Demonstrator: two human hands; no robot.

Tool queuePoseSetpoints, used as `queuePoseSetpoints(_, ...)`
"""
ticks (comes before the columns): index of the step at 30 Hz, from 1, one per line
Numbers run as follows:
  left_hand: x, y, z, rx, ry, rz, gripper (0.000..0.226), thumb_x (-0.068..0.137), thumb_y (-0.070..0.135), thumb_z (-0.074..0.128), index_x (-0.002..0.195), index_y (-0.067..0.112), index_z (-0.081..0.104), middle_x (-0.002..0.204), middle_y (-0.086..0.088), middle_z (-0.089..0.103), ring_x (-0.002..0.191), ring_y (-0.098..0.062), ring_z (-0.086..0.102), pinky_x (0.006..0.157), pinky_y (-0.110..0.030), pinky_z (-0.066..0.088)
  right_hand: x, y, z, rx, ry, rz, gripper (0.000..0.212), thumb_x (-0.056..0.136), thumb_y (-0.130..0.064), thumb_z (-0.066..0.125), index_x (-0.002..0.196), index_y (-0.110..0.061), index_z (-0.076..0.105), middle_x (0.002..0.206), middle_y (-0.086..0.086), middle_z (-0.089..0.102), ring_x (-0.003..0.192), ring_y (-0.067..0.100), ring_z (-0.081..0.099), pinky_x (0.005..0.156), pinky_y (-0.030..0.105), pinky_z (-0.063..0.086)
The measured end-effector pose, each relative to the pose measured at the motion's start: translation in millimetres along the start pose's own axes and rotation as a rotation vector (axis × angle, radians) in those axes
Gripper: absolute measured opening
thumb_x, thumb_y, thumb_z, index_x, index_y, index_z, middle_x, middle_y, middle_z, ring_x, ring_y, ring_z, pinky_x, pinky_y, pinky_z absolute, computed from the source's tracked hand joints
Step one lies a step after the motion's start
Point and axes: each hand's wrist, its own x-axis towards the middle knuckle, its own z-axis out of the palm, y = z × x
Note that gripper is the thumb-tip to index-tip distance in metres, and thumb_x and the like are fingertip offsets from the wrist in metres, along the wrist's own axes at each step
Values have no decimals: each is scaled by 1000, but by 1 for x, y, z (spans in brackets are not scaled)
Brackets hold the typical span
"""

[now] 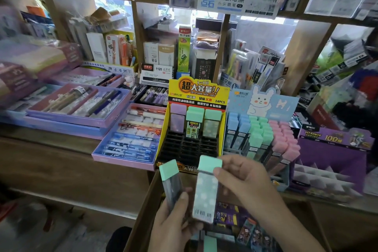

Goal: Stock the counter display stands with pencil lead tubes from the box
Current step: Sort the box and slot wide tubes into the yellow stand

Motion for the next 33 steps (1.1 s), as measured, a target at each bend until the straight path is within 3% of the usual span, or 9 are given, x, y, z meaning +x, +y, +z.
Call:
queuePoseSetpoints(4,-6,8,0,-74,5,-51,26,99,26,57,105,7,74,78,-22,71,65,-33,67,61,-37,51,22,-21,-21,-18,131,-105,15,92,-3,70,99,-16,68,89,2,79,73,14,74,59,22,57)
queuePoseSetpoints(6,-5,10,0,-91,26,-85,28,100,27,54,106,6,73,76,-21,69,63,-32,65,60,-36,48,36,-32,-29,-71,184,-143,17,91,-5,73,101,-18,67,88,5,77,74,19,74,62,27,60)
queuePoseSetpoints(12,-2,16,-2,-113,15,-189,33,104,31,45,111,9,68,76,-21,72,62,-32,67,56,-32,46,73,-48,-41,-177,249,-216,10,96,-13,71,99,-22,70,82,3,74,67,14,75,58,25,60)
queuePoseSetpoints(16,1,19,0,-112,53,-218,33,104,32,45,108,9,69,71,-20,70,59,-33,65,56,-32,45,96,-47,-41,-290,270,-236,11,94,-15,73,97,-25,70,86,5,72,81,22,72,75,32,60)
queuePoseSetpoints(20,2,20,-2,-79,26,-223,35,106,30,42,108,7,68,65,-18,67,57,-32,64,55,-31,44,111,-46,-38,-402,295,-295,9,94,-15,72,100,-22,71,87,-3,68,77,2,61,72,13,50)
queuePoseSetpoints(24,2,21,-5,-71,6,-236,35,107,28,41,109,4,66,64,-19,64,58,-32,60,55,-32,41,117,-45,-34,-506,290,-301,8,94,-13,72,100,-18,72,89,-2,68,80,4,61,69,5,45)
queuePoseSetpoints(30,2,22,-2,-95,-3,-246,38,107,30,37,109,3,64,59,-17,59,49,-27,55,49,-27,37,117,-44,-36,-559,267,-241,8,91,-15,75,95,-20,72,88,2,70,81,13,65,65,7,45)
queuePoseSetpoints(33,1,22,1,-127,-4,-240,41,105,32,38,109,2,65,59,-16,59,50,-27,53,51,-29,34,117,-45,-40,-576,234,-212,10,90,-15,76,92,-23,71,87,0,70,82,15,66,69,16,48)
